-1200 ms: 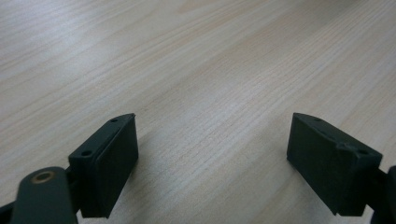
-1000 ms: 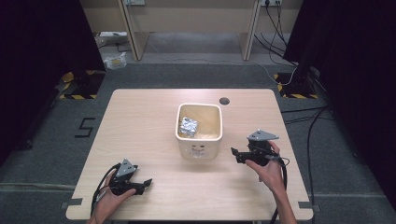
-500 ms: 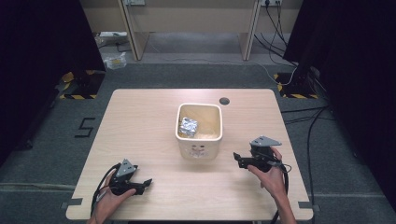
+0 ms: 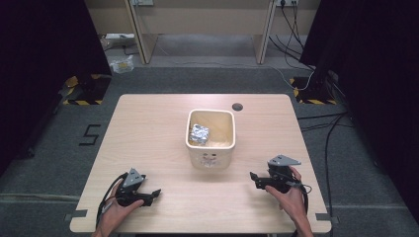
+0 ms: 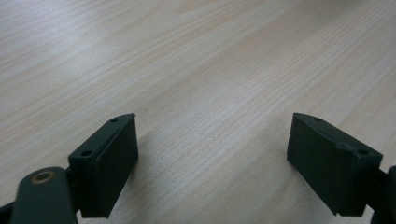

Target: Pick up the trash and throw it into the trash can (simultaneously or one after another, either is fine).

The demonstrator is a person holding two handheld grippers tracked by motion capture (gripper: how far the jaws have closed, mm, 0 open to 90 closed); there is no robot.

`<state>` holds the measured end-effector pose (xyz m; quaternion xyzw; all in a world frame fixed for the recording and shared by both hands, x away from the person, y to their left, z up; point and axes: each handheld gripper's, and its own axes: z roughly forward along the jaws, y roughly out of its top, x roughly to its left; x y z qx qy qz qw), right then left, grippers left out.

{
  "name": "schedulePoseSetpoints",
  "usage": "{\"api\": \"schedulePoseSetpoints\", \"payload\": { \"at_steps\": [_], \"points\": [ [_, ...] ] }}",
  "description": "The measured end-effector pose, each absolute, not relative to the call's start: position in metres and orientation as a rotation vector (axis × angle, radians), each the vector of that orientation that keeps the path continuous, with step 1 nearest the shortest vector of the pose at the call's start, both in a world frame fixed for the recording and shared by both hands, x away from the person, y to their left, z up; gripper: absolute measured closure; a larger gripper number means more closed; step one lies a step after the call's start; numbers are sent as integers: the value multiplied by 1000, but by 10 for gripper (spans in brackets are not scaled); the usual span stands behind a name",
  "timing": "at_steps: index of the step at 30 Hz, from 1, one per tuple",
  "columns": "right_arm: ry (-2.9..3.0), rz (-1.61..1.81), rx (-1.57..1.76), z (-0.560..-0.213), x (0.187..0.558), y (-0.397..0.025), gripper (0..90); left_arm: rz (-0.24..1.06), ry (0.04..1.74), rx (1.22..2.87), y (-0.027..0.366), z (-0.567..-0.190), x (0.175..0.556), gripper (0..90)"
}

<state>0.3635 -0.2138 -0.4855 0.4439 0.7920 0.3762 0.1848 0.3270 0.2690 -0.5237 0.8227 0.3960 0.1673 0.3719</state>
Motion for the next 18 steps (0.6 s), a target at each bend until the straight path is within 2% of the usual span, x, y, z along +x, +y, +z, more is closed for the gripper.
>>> {"api": "schedulePoseSetpoints", "payload": {
  "at_steps": [18],
  "points": [
    [2263, 997, 1241, -503, 345, -214, 176, 429, 1015, 2109, 269, -524, 327, 154]
  ]
}}
